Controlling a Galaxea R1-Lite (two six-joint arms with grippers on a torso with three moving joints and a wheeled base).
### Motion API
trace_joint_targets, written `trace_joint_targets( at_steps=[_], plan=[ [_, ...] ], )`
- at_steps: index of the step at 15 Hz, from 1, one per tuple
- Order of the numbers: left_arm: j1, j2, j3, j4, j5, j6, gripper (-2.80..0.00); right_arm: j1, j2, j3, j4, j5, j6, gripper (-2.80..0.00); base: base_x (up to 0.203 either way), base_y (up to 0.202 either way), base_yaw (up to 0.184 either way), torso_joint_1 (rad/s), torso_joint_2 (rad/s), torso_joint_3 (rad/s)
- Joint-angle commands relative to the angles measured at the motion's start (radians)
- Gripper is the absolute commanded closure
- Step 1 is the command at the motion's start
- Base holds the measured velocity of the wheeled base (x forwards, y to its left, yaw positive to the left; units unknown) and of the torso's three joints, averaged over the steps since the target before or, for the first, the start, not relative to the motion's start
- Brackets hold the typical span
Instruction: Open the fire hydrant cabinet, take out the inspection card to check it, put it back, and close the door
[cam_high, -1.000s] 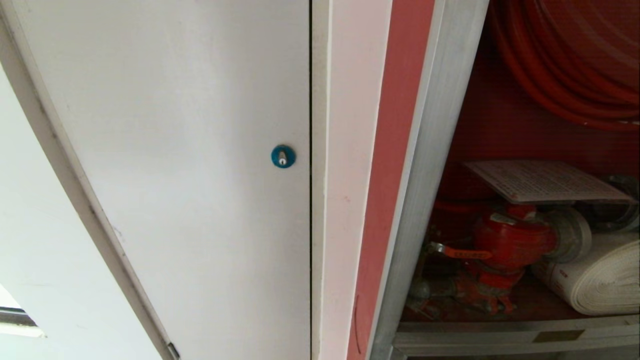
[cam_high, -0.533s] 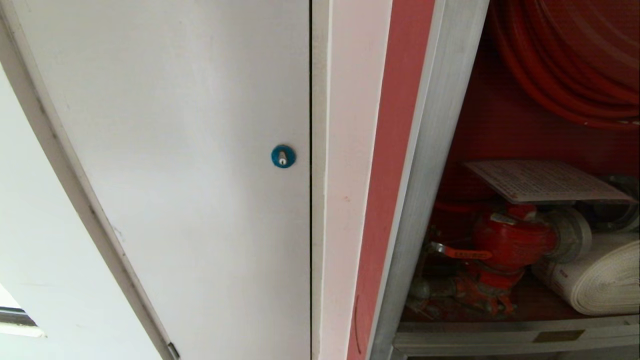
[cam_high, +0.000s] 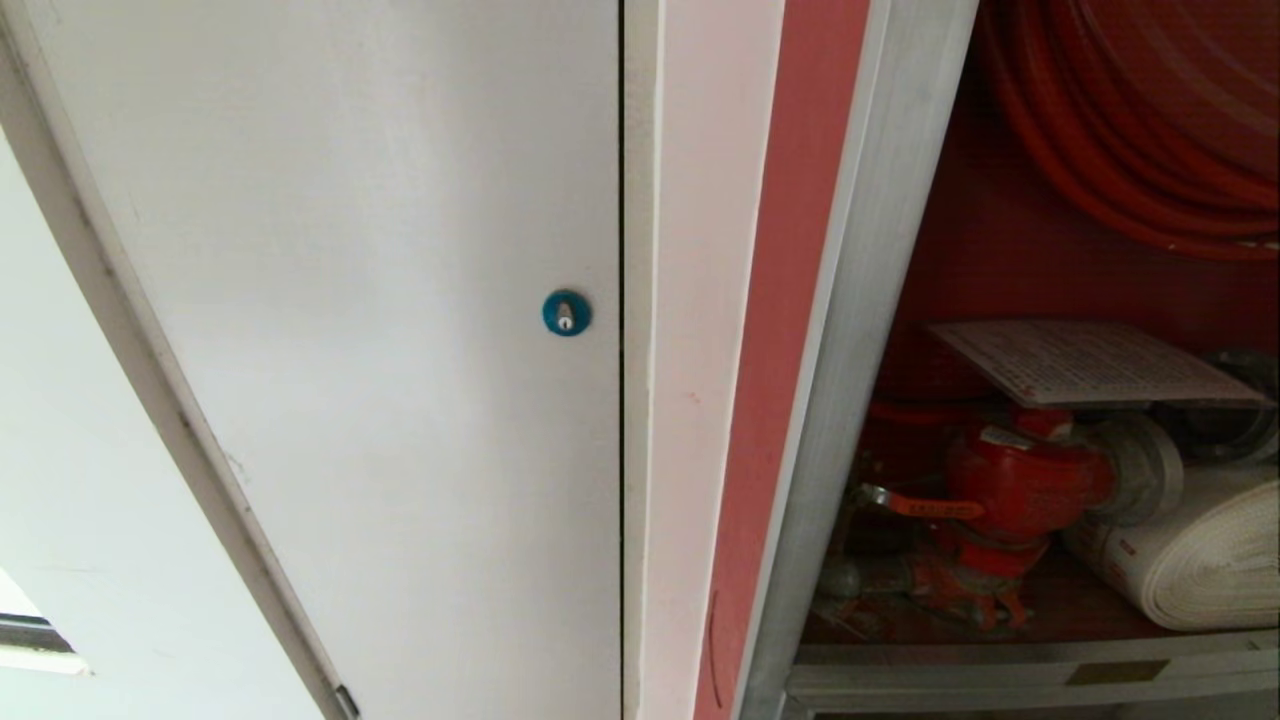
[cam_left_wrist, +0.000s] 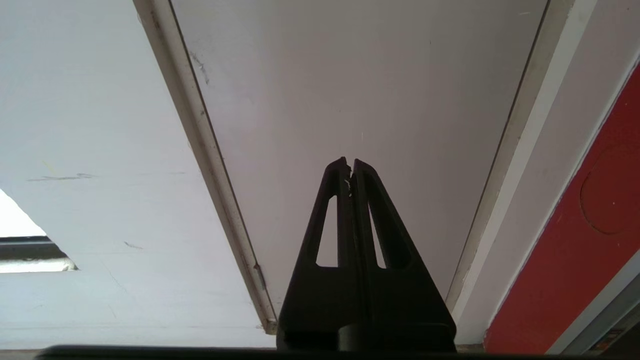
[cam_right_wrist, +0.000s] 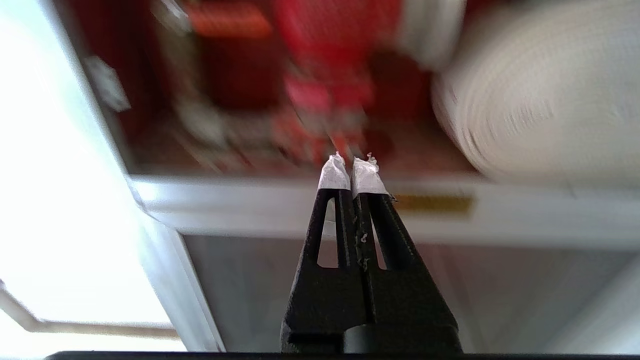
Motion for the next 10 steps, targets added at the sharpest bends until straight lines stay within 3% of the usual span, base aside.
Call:
trace_joint_targets(
  at_steps=[1,10],
  plan=[
    [0.0,0.0,0.008,0.0,0.0,0.001,0.0,0.001,-0.003,0.001,0.015,-0.019,0.007,0.0,0.0,0.0,0.0,0.0,0.0,0.0],
    [0.001,0.0,0.008,0.0,0.0,0.0,0.0,0.001,-0.003,0.001,0.013,-0.019,0.041,0.0,0.0,0.0,0.0,0.0,0.0,0.0]
  ],
)
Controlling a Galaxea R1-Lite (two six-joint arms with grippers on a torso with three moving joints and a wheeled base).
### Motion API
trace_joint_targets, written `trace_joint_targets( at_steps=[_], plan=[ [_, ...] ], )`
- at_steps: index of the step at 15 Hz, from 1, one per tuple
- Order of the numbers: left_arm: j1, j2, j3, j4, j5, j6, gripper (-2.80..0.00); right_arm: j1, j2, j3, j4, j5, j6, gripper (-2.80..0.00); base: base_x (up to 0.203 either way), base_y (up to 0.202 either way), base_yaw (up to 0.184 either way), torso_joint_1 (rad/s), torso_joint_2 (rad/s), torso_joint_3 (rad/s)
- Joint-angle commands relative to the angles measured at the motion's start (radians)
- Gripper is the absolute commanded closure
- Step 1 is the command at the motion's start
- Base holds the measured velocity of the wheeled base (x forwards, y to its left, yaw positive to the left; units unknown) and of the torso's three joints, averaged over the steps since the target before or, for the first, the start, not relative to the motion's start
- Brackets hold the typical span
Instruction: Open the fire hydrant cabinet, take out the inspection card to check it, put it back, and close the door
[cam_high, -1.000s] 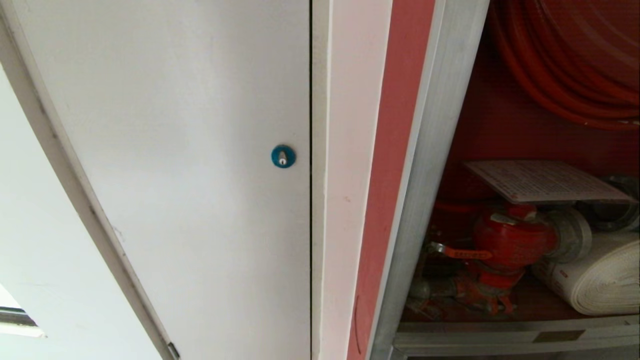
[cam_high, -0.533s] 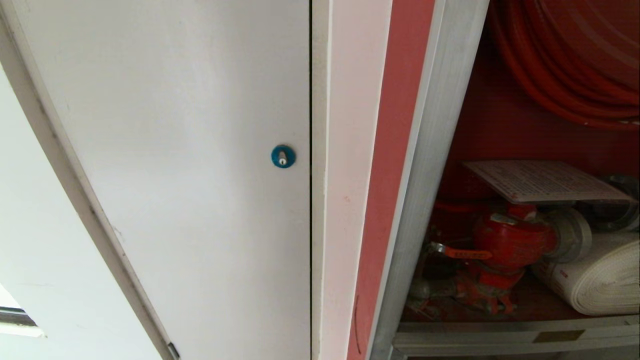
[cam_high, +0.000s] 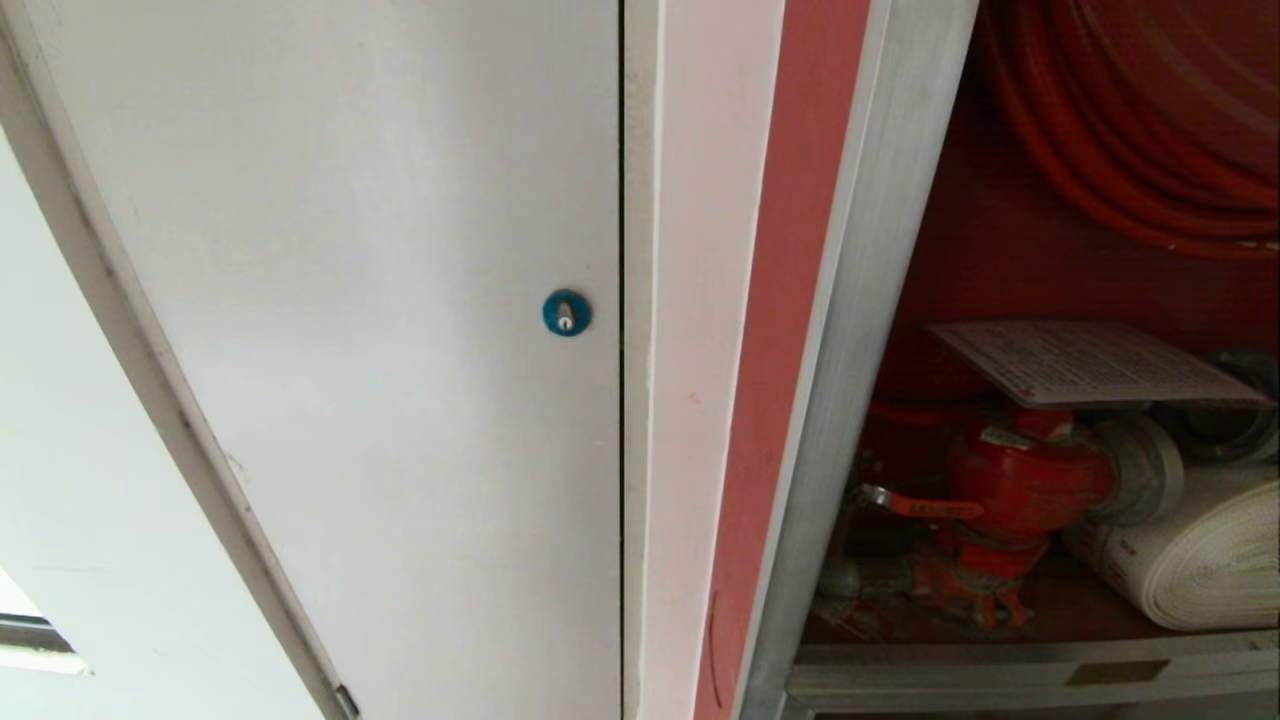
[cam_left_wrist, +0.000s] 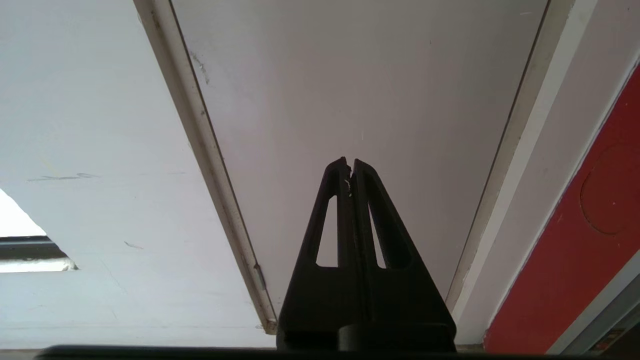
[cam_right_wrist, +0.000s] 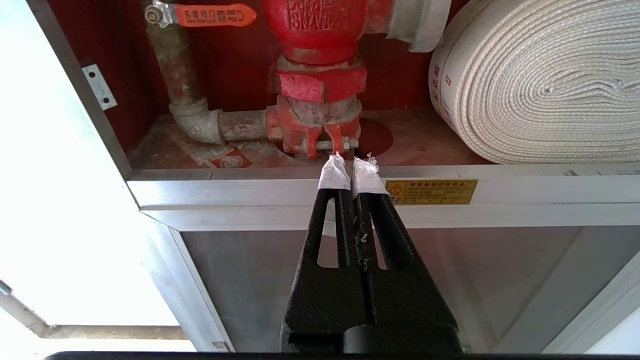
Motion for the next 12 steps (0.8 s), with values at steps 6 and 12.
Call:
trace_joint_targets(
  at_steps=[6,12],
  plan=[
    [0.001,0.0,0.008,-0.001,0.001,0.0,0.0,-0.001,-0.003,0.0,-0.001,0.0,0.001,0.0,0.0,0.0,0.0,0.0,0.0,0.0],
    [0.0,0.0,0.008,-0.001,-0.001,0.0,0.0,0.0,-0.003,0.0,-0.001,0.001,0.001,0.0,0.0,0.0,0.0,0.0,0.0,0.0]
  ],
)
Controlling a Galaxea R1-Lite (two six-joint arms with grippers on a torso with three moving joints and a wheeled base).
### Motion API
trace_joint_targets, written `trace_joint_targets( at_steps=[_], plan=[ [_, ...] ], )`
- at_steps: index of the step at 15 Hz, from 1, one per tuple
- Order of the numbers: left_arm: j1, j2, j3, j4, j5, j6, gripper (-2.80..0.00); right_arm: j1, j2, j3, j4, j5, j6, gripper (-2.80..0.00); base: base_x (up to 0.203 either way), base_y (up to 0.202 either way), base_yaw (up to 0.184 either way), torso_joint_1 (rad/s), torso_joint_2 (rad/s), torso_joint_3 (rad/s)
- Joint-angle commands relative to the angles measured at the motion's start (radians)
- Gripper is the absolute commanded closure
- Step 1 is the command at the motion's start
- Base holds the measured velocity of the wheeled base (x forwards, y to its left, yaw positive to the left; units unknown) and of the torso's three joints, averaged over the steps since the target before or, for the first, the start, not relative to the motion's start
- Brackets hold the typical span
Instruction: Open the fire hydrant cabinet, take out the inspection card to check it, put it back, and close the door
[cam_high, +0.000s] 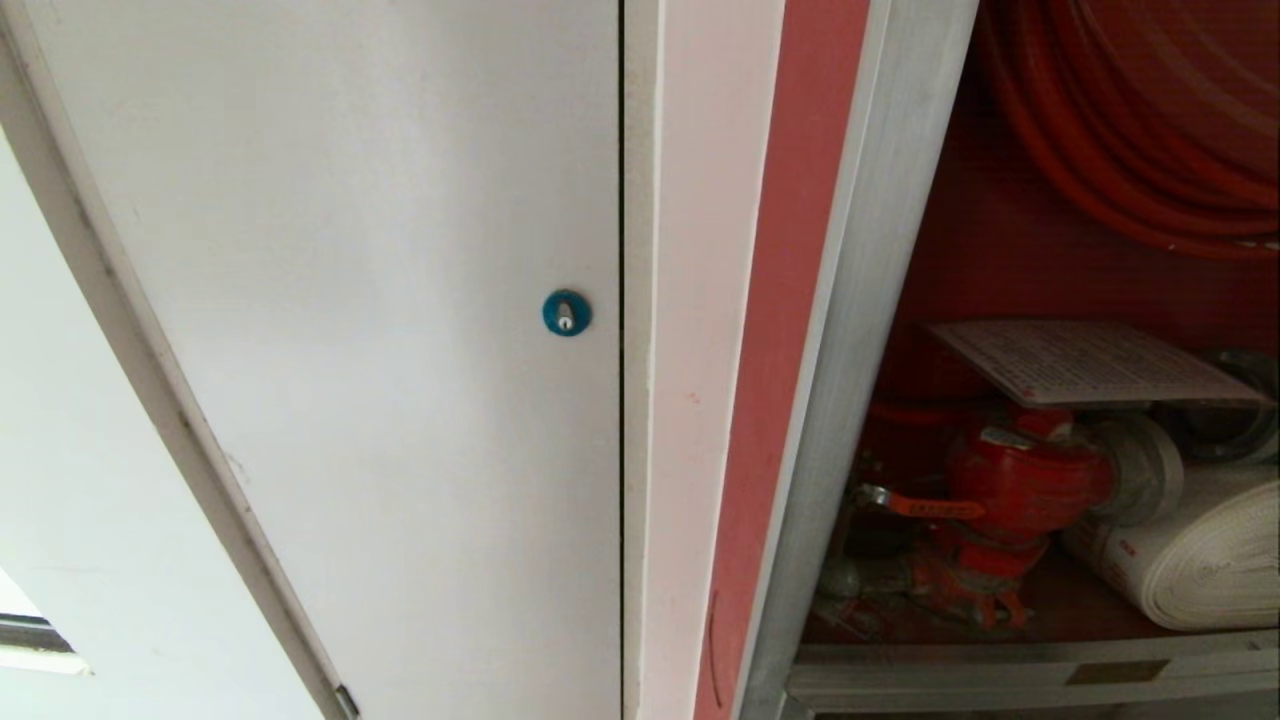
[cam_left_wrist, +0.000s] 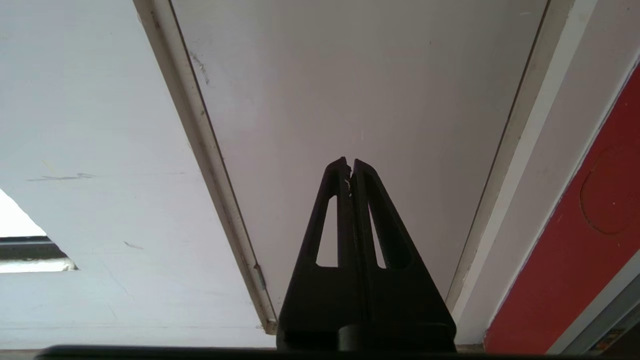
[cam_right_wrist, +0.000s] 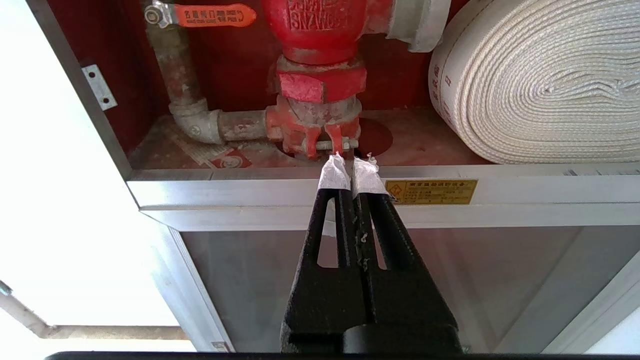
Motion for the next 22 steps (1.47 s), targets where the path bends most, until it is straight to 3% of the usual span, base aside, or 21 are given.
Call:
trace_joint_targets(
  at_steps=[1,16,22],
  plan=[
    [0.0,0.0,0.008,-0.001,-0.001,0.002,0.0,0.001,-0.003,0.0,0.0,0.0,0.0,0.0,0.0,0.0,0.0,0.0,0.0,0.0],
    [0.0,0.0,0.008,-0.001,0.001,-0.009,0.0,0.001,-0.003,0.0,0.0,0.0,0.0,0.0,0.0,0.0,0.0,0.0,0.0,0.0],
    [0.001,0.0,0.008,-0.001,0.001,-0.011,0.0,0.001,-0.003,0.0,0.0,0.0,0.0,0.0,-0.182,0.0,0.002,-0.001,0.0,0.004]
  ],
)
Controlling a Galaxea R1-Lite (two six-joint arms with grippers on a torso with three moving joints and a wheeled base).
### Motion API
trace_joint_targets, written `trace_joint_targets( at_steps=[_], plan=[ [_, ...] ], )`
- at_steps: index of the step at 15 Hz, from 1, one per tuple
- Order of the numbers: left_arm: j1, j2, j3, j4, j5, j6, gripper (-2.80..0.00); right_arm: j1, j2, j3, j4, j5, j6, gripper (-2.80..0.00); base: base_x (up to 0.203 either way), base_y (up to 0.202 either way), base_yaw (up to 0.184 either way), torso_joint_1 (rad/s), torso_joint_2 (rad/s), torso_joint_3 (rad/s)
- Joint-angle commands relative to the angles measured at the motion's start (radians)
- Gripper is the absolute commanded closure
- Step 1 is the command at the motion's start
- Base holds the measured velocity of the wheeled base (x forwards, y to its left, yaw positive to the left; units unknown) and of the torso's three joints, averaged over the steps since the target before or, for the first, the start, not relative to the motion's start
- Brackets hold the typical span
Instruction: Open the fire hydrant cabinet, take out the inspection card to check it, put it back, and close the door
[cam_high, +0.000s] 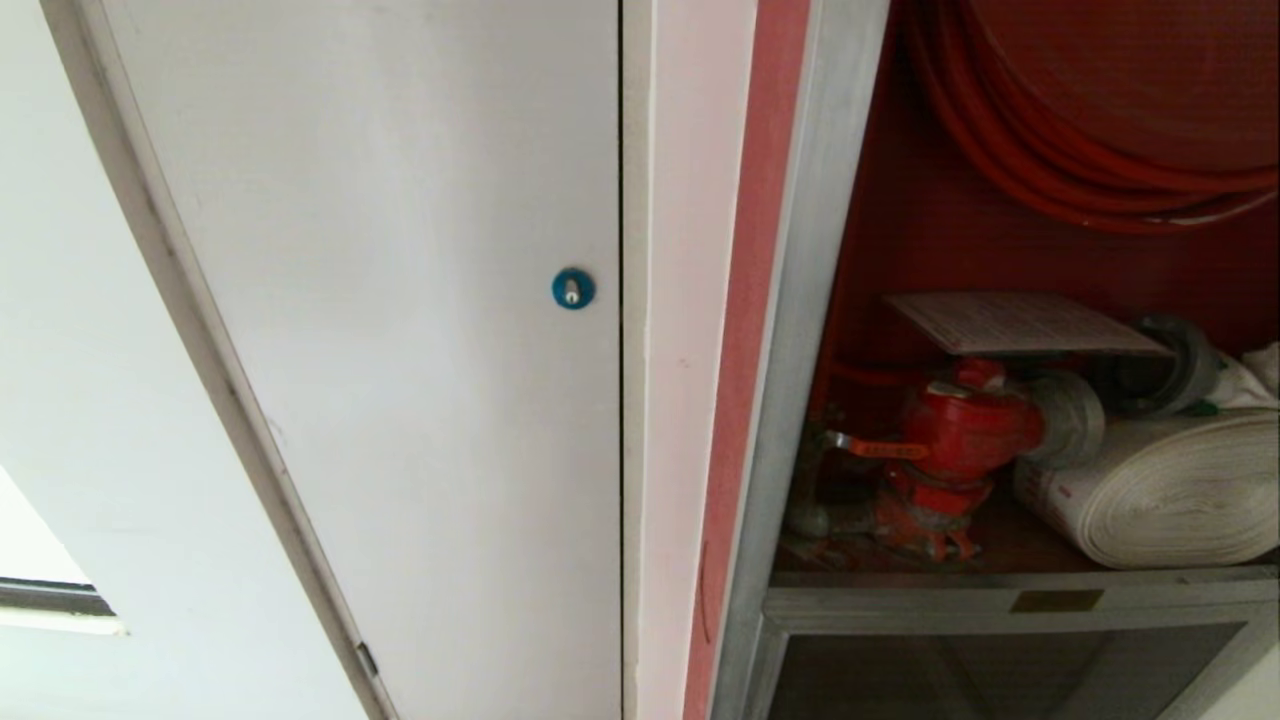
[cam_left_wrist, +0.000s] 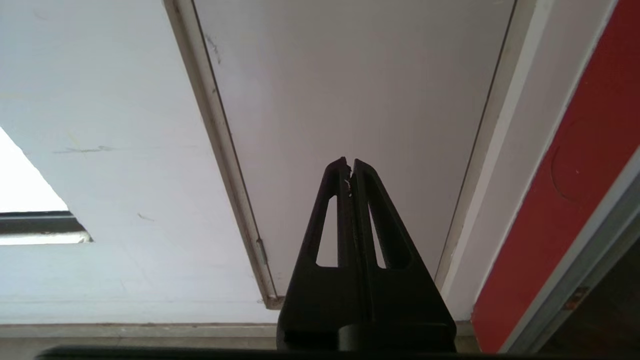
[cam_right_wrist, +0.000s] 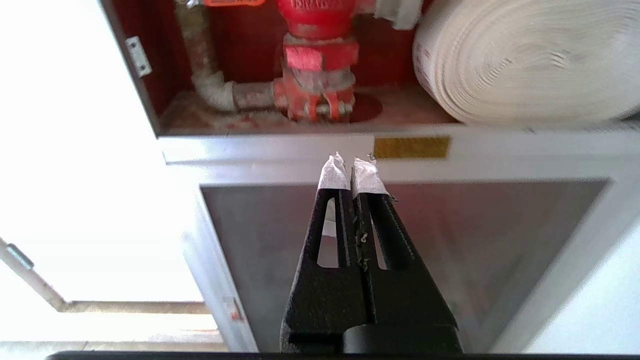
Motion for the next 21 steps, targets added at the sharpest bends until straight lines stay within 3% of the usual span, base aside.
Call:
trace_joint_targets(
  at_steps=[1,21],
  plan=[
    [0.001,0.0,0.008,0.0,0.0,0.0,0.0,0.0,-0.002,0.0,0.0,0.0,0.0,0.0,-0.192,0.0,0.0,0.001,0.0,0.005],
    [0.0,0.0,0.008,0.0,0.0,-0.009,0.0,0.0,-0.002,0.0,0.0,0.0,0.0,0.0,-0.195,0.0,0.0,0.003,0.0,0.003]
  ],
)
